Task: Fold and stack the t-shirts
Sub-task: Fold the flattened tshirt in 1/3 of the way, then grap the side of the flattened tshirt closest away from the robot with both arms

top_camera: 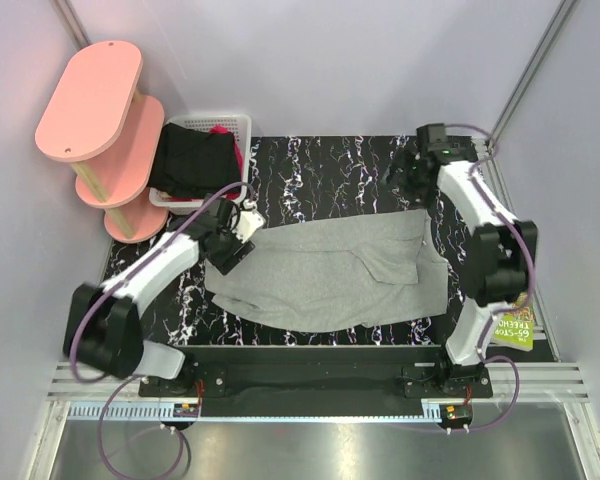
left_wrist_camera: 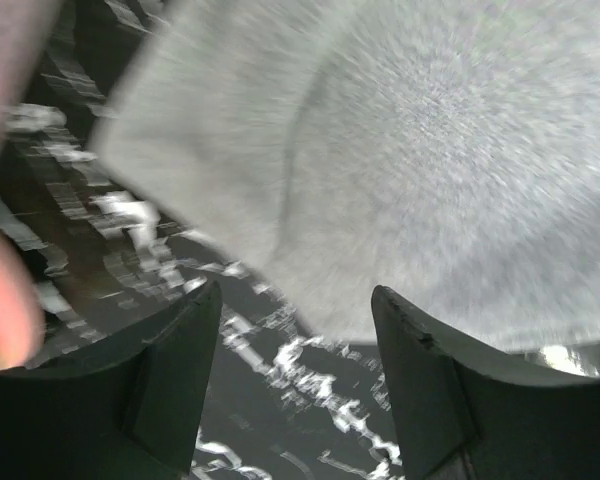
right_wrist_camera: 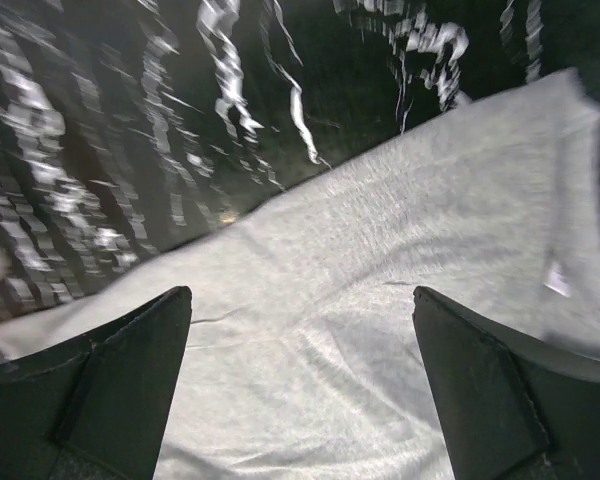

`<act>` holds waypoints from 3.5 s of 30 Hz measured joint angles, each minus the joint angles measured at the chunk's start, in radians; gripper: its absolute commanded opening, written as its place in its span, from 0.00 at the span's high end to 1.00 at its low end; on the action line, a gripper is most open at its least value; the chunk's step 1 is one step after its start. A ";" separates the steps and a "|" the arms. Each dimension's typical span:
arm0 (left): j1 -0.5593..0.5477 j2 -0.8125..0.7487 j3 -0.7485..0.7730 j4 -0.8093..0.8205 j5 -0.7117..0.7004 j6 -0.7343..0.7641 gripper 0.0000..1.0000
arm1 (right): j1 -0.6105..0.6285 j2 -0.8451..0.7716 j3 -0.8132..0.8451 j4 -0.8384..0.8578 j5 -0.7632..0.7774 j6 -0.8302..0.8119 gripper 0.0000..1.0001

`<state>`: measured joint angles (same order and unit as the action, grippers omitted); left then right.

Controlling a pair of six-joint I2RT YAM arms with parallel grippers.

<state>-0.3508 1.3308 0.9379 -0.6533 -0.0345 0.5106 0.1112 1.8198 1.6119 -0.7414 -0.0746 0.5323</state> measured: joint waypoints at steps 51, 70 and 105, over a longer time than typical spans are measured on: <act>-0.260 -0.058 -0.208 -0.173 -0.060 -0.086 0.40 | 0.195 0.515 0.335 -0.086 -0.088 0.006 0.00; -0.249 0.057 -0.171 -0.181 -0.035 -0.145 0.60 | 0.203 -0.040 -0.193 -0.012 0.006 -0.014 0.00; 0.117 0.111 -0.130 -0.134 -0.004 0.014 1.00 | 0.269 -0.776 -0.836 -0.273 0.037 0.198 0.00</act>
<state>-0.2337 1.4422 0.8074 -0.7876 -0.0383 0.5251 0.3798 1.0439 0.7761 -1.0145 -0.0376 0.7307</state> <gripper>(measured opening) 0.008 0.994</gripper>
